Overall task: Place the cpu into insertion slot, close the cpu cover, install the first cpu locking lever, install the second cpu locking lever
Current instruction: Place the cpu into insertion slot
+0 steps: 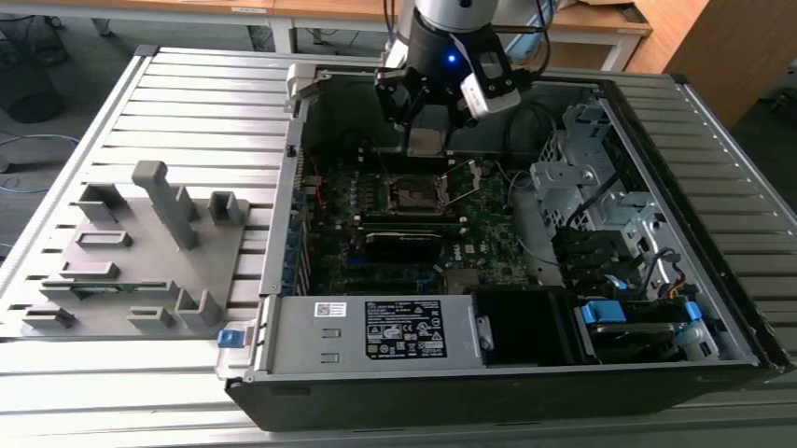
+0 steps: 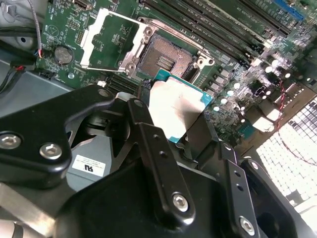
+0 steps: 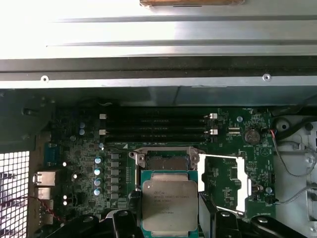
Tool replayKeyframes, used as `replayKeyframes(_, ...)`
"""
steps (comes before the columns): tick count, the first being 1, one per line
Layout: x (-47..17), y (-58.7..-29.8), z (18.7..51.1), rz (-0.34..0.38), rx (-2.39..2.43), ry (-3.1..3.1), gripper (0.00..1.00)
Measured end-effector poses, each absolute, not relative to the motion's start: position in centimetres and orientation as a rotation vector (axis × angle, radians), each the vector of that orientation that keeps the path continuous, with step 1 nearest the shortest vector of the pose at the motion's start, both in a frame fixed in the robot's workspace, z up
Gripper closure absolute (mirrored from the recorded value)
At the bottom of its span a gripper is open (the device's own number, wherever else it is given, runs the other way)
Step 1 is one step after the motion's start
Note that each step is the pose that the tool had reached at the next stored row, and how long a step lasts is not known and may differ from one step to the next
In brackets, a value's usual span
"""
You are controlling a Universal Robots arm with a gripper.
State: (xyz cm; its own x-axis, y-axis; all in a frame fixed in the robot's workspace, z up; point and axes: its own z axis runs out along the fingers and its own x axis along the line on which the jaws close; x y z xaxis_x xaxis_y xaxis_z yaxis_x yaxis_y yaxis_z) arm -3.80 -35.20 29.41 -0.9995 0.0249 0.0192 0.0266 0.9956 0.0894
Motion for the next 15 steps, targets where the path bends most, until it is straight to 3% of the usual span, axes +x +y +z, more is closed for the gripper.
replayKeyframes(15,-3.83,-34.87,28.53,-0.14,-0.04,-3.12,0.46)
